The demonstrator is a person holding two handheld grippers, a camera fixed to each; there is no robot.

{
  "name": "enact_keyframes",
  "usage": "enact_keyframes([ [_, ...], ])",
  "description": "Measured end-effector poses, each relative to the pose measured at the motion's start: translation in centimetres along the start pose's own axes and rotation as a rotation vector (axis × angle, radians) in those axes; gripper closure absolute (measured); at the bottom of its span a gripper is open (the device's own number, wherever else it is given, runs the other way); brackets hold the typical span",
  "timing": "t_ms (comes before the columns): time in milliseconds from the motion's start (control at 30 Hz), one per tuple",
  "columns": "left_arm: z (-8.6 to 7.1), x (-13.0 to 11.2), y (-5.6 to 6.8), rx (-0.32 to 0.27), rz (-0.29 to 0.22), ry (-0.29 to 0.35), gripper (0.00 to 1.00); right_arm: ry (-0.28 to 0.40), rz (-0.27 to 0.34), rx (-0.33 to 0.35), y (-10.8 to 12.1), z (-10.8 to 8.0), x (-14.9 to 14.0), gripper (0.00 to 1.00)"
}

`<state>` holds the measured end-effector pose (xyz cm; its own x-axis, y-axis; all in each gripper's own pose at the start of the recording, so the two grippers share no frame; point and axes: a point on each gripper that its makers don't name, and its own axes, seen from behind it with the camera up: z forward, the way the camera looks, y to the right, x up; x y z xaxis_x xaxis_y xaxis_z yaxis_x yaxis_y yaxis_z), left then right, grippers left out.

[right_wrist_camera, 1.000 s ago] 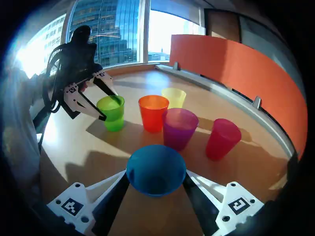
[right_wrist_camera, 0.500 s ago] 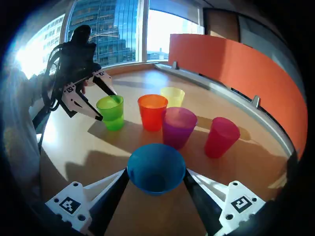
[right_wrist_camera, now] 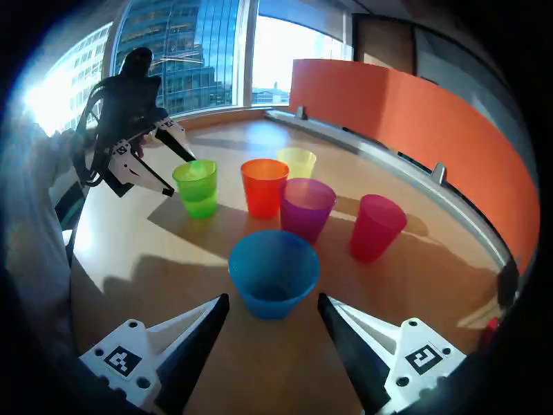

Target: Pour water

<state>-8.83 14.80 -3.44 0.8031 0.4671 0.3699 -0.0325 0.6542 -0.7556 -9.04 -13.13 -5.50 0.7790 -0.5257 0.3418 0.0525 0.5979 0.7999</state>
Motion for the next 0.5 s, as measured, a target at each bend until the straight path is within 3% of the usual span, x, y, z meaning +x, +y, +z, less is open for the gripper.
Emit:
enact_keyframes([
  [500,-4.3,0.2,-0.4,0.122,-0.027,0.078,0.0,0.057,0.047,-0.104,0.6,-4.6,-1.5,0.01],
])
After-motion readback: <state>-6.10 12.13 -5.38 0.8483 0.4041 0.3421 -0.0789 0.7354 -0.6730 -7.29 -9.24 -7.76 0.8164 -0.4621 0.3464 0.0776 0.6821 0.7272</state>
